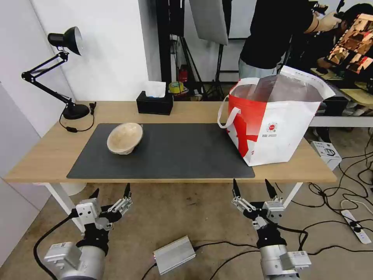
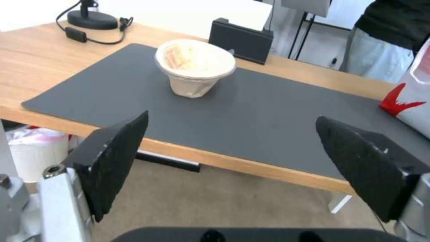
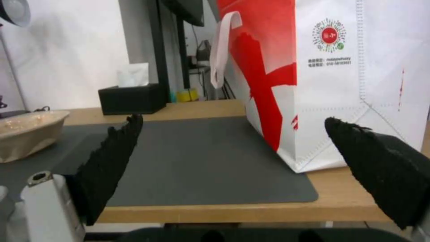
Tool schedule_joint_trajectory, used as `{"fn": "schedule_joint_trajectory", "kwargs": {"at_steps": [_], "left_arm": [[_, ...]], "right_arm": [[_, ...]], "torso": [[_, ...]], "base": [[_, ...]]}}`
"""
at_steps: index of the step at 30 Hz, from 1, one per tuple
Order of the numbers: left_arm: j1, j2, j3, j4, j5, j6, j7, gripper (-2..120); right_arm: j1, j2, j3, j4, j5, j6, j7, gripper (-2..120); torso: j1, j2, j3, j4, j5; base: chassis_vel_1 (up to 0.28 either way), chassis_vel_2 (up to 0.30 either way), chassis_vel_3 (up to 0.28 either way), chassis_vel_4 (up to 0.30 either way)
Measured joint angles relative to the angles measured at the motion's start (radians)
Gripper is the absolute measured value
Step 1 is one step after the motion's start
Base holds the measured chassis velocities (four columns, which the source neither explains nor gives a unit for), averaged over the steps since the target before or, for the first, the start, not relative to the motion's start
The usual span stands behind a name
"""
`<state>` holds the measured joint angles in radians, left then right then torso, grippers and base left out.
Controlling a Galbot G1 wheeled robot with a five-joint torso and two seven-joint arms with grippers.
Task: Pick up the trash from the table and place it into the takeout bag.
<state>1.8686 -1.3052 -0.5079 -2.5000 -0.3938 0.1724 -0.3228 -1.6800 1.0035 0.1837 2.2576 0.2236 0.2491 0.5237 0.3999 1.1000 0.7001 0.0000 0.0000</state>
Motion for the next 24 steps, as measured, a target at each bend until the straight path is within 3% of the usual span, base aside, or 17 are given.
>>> {"fn": "schedule_joint_trajectory", "kwargs": {"at_steps": [24], "left_arm": [[-0.020, 0.013, -0.027, 0.000, -0.043, -0.004, -0.005, 100]], "right_arm": [[-0.002, -0.001, -0.002, 0.001, -0.006, 0.003, -0.003, 100]], "torso": [[0.000, 0.000, 0.000, 0.0000, 0.0000]], "base": [[0.000, 0.000, 0.000, 0.000]]}}
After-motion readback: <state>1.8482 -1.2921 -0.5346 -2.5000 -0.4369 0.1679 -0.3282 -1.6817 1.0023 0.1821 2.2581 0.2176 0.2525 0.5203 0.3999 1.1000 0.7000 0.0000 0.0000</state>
